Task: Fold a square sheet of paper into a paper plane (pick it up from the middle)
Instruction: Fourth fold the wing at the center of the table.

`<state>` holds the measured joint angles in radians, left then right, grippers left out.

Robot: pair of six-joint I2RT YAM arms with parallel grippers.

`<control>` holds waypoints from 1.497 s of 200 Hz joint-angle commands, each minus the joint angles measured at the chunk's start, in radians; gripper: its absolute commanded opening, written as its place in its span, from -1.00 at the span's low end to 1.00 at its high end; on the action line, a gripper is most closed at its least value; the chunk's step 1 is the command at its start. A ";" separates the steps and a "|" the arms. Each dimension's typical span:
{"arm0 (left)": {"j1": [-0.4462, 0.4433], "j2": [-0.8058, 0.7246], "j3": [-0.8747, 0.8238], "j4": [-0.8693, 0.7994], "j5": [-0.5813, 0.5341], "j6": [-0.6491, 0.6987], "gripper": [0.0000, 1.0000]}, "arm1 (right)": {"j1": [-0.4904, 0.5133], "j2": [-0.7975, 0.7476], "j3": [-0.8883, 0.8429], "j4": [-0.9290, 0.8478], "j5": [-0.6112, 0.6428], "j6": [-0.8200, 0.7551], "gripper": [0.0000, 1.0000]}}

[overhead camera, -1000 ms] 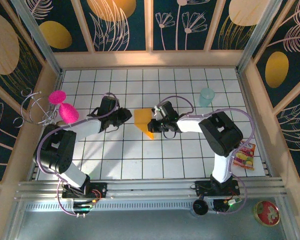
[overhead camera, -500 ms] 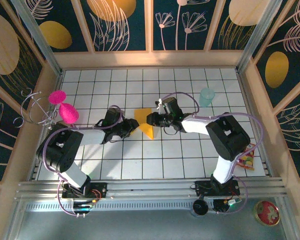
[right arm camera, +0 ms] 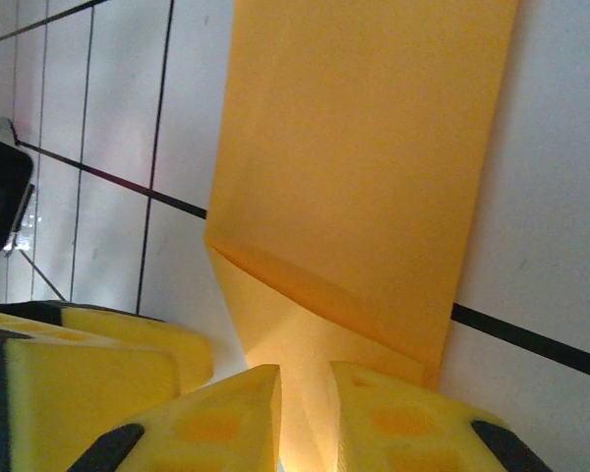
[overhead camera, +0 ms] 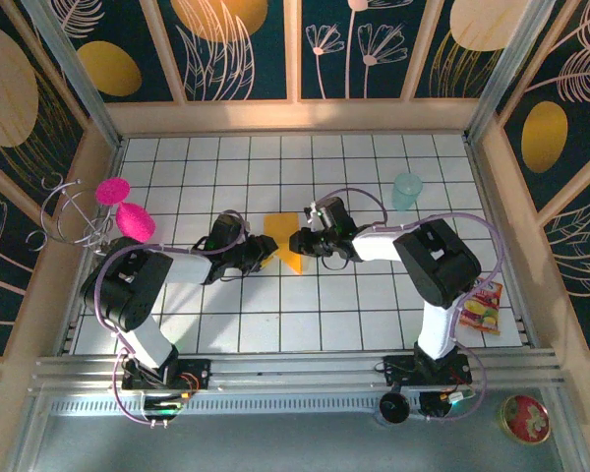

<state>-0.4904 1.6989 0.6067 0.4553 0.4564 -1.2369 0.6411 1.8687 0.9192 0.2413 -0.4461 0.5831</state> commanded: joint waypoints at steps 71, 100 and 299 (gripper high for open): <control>-0.002 0.071 0.019 0.072 0.016 -0.056 -0.26 | -0.005 0.039 0.025 -0.057 0.029 -0.014 -0.64; -0.002 0.075 0.031 0.087 0.029 -0.061 -0.28 | -0.004 0.055 0.025 -0.066 0.027 -0.014 -0.65; 0.001 0.096 0.169 -0.248 -0.111 0.078 -0.25 | -0.008 0.077 0.015 -0.089 0.050 -0.029 -0.66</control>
<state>-0.4923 1.7710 0.7616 0.2619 0.3653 -1.1778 0.6403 1.9011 0.9344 0.2001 -0.4351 0.5755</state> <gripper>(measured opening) 0.374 0.170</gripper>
